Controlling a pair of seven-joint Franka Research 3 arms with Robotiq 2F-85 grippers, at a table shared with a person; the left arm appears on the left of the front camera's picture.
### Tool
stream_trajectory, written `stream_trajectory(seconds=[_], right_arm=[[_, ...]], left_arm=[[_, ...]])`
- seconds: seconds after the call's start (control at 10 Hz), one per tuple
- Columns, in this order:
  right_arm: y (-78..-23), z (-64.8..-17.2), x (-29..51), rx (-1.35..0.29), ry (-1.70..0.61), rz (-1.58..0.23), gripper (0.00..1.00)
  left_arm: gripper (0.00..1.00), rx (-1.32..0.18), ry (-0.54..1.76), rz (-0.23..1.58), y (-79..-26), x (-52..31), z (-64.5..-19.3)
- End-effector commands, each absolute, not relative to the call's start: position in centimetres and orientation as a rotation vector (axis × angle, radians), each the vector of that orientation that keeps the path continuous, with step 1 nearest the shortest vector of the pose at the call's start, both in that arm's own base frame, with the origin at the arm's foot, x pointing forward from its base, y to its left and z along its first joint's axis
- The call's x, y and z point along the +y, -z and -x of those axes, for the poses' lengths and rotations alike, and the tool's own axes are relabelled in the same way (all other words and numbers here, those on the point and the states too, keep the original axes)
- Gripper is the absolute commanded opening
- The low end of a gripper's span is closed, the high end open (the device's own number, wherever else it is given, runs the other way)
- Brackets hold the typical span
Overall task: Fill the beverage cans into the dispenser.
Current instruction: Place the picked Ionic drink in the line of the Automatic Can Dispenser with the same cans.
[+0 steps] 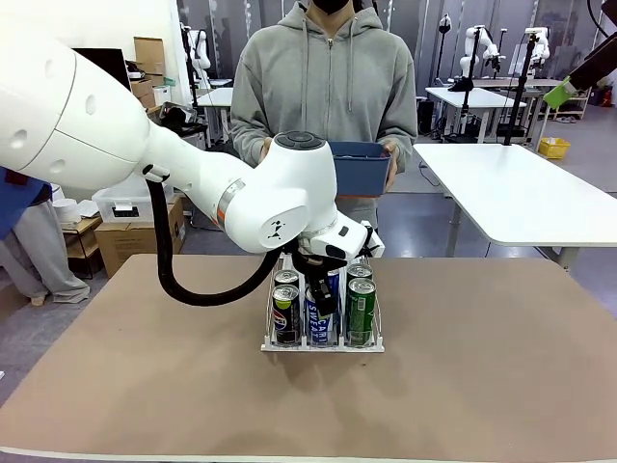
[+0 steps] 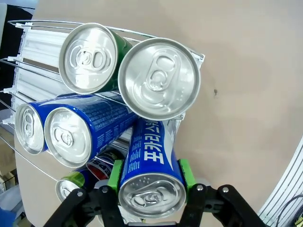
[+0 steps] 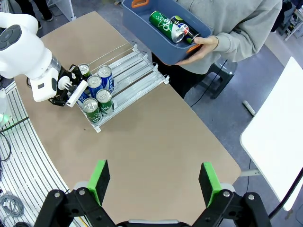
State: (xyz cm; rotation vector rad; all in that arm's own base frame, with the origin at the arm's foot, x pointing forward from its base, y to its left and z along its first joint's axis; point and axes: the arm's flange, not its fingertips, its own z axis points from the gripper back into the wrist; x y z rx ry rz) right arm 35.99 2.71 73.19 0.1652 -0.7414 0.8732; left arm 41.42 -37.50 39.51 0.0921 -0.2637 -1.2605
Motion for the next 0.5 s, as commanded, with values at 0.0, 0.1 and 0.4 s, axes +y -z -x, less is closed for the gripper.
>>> stream_trajectory(seconds=[0.0, 0.1, 0.4], right_arm=[[-73.1, -36.0, 2.7, -0.741, -0.873, -0.165, 1.00], [-73.1, -36.0, 2.7, -0.741, -0.873, -0.165, 1.00], [-73.1, -36.0, 2.7, -0.741, -0.873, -0.165, 1.00]], left_arm=[[0.57, -0.272, 1.259, -0.095, -39.5, -37.2, -41.4], [0.61, -0.264, 1.261, -0.092, -39.5, -37.5, -41.4], [0.80, -0.329, 1.249, -0.131, -41.1, -36.6, -40.5]])
